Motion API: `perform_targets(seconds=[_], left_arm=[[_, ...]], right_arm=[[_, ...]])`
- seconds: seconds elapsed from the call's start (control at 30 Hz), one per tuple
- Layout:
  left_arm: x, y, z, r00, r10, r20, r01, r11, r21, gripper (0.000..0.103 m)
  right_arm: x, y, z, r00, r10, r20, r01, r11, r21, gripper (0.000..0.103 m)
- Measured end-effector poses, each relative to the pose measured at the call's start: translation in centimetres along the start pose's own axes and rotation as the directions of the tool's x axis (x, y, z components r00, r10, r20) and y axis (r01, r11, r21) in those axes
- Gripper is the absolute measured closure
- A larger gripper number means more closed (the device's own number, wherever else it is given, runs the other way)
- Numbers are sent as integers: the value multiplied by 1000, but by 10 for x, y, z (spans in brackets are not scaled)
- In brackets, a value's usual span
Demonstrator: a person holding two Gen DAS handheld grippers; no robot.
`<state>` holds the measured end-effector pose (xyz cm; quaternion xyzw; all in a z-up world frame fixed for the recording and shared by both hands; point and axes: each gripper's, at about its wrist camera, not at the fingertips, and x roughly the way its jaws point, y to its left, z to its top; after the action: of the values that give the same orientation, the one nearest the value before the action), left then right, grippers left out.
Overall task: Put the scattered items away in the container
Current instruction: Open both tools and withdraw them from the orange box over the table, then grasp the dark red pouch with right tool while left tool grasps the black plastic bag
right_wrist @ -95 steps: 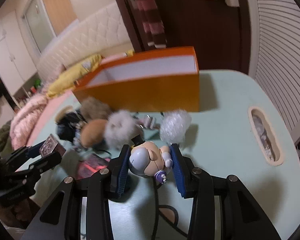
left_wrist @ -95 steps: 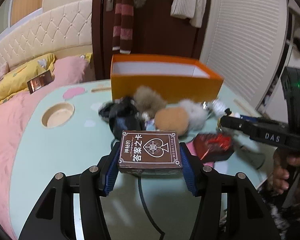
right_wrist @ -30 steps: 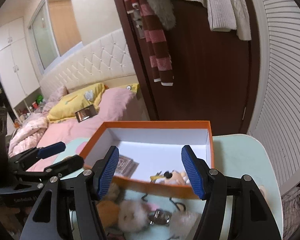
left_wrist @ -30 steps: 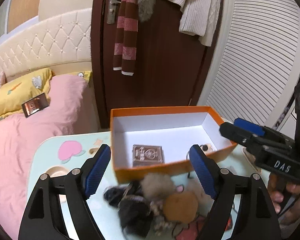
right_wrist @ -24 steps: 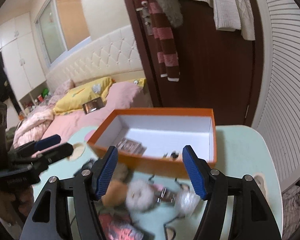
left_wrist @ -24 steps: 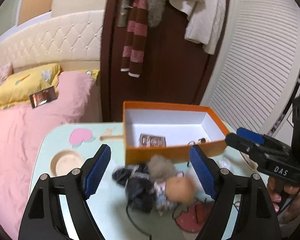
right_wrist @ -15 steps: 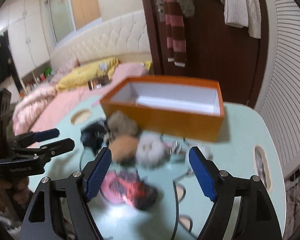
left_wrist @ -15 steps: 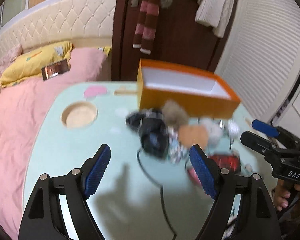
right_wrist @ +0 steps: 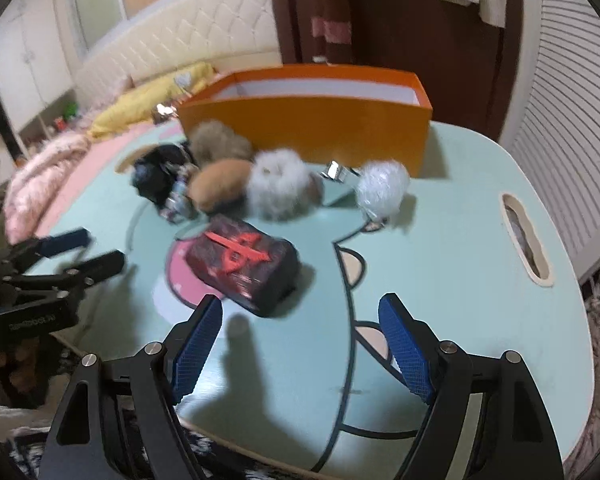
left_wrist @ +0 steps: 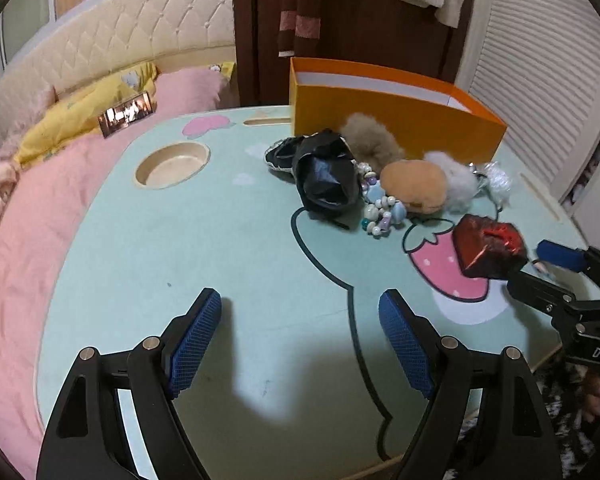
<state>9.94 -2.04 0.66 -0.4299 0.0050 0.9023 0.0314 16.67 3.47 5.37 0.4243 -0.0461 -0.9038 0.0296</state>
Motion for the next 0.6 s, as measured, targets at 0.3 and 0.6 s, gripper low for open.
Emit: perform_targets(seconds=[0.3,0.6], left_arm=[[7,2,-9,997,27,66,-26,1000,-4,0],[7,2,-10,995,25,93,-25,1000,-5,0]], right_arm=[[10,-5,-2,996,-82,15,82,997,-6,1],[8,-5,-4,998,-51,36,52,999,-11,2]])
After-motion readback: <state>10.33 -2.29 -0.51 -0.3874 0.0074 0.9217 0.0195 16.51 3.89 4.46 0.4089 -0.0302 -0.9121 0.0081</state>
